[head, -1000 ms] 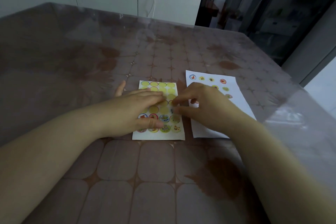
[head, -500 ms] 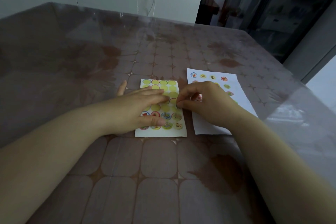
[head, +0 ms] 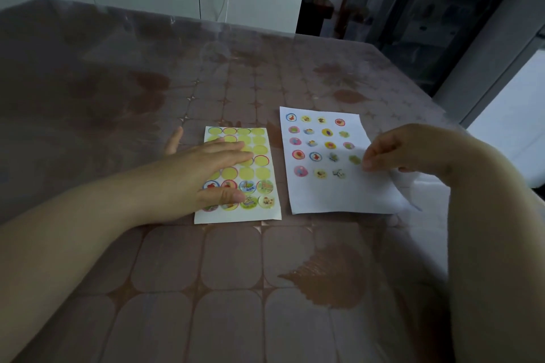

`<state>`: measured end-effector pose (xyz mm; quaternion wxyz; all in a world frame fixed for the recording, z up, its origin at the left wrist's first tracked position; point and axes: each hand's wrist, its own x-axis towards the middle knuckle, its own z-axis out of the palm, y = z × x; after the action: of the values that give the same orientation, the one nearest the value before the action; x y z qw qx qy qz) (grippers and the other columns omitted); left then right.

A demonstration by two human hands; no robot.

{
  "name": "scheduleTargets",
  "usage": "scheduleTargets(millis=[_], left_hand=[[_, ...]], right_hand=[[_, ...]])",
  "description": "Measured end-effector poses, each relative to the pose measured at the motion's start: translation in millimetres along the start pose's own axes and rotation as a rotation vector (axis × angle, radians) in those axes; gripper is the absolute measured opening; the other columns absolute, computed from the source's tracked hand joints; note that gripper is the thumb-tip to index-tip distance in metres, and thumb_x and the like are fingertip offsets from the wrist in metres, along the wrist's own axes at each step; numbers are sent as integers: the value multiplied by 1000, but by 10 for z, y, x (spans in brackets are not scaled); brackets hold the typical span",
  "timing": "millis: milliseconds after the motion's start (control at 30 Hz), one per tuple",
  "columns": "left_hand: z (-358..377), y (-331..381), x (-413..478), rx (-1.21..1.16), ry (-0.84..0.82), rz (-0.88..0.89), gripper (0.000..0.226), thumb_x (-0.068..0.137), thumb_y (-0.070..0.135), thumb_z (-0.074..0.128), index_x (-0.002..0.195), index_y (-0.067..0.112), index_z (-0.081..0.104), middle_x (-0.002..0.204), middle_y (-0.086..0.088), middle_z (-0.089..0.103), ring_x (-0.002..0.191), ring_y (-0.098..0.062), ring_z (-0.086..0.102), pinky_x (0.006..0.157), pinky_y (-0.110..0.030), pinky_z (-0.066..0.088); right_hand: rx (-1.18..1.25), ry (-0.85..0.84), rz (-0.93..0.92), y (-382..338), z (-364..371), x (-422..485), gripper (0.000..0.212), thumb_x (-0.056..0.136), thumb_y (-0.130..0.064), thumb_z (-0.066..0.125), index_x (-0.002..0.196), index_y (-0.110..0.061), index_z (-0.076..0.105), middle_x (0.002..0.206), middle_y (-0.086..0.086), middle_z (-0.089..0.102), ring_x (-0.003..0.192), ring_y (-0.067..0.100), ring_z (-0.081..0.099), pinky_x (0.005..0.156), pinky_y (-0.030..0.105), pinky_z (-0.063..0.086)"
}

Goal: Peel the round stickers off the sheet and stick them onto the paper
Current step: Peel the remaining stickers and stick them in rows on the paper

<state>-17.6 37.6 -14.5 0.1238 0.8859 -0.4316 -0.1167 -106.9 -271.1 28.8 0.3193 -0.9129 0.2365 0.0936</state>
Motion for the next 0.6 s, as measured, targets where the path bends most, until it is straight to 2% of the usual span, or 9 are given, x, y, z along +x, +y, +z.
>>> scheduleTargets(millis=[100,233,367,533,600], left_hand=[[-5,5,5,-8,4,4,97,49,86,9,139,51,15,136,38,-2,127,19,-9,105,-34,-26],[-8,9,3,4,-8,-6,96,49,84,9,139,51,14,134,38,-3,124,21,-9,105,-33,-25],[-8,-5,3,-1,-5,-1,97,48,87,8,139,51,15,134,38,-2,124,21,-9,105,-32,-24],[4,-17,9,2,-4,0,92,51,83,10,138,52,15,135,38,-1,127,19,-8,106,-33,-24],[2,-14,5,-10,-11,-2,89,51,83,11,136,54,15,135,39,-1,127,20,-8,106,-34,-24]], right_hand=[[-26,-38,4,-15,36,23,14,63,-34,80,74,-28,74,87,-8,69,84,13,58,77,26,43],[-29,-36,23,-18,53,34,17,59,-39,79,72,-30,76,91,-6,72,93,19,62,95,36,45],[-14,-7,24,-24,57,38,11,63,-37,77,69,-28,76,93,-3,71,97,20,61,97,38,45],[10,-19,34,-2,39,43,22,55,-42,79,73,-30,76,91,-4,72,95,20,64,99,42,45],[-11,-25,30,-14,57,53,18,57,-38,80,72,-29,76,90,-4,73,94,20,64,99,41,44]])
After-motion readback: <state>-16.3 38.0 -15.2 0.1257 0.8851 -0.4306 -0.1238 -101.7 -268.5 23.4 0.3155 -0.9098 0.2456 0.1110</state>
